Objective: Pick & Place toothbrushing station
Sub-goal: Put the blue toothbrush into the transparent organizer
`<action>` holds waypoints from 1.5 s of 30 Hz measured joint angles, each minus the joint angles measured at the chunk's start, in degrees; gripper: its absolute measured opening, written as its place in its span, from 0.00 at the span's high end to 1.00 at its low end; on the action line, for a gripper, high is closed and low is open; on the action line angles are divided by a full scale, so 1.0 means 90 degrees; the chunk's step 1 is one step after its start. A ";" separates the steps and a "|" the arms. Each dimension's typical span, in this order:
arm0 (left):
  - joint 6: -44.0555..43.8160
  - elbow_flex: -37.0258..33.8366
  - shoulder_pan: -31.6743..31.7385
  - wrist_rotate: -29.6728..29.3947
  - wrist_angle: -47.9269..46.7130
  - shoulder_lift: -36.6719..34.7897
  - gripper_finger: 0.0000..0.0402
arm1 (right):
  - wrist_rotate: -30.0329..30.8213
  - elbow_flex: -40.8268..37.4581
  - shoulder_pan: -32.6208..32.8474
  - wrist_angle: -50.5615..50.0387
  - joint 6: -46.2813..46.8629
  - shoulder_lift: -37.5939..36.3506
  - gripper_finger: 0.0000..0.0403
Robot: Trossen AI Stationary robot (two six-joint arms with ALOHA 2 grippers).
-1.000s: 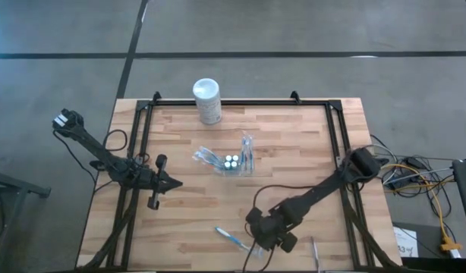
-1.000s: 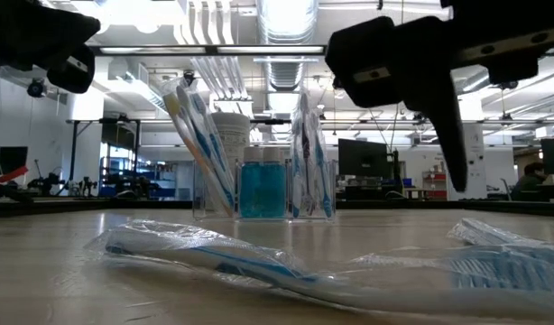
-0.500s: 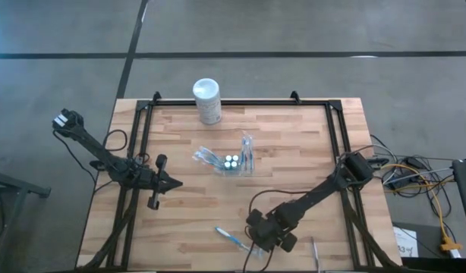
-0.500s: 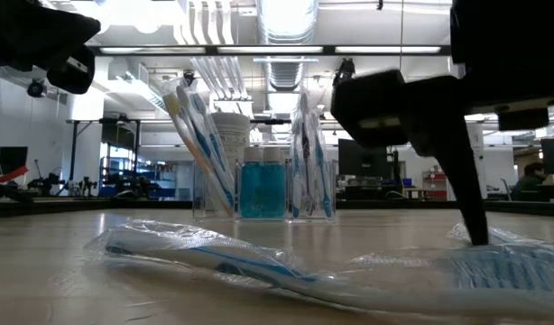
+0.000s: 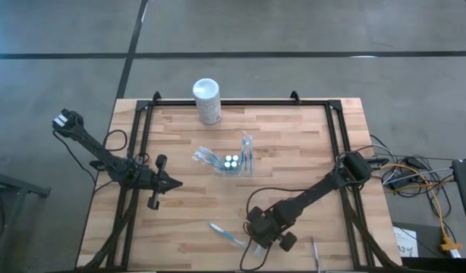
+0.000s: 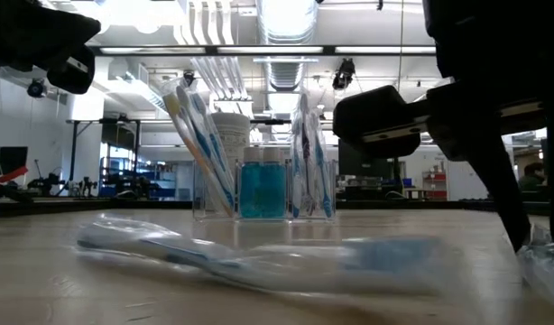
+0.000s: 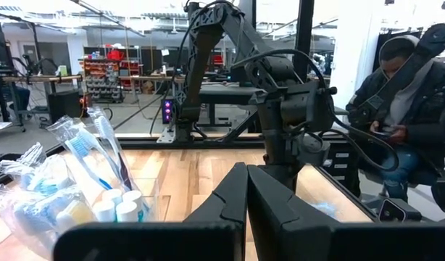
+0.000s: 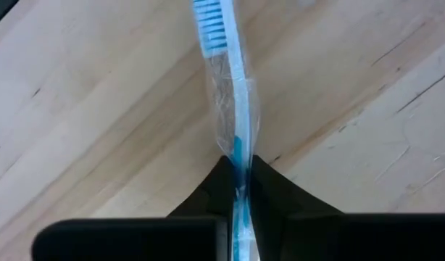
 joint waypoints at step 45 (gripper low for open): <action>-0.0231 0.0005 -0.0002 -0.0501 -0.0129 0.0034 0.98 | 0.0914 -0.5605 -0.0799 0.6488 0.2120 -0.9313 0.97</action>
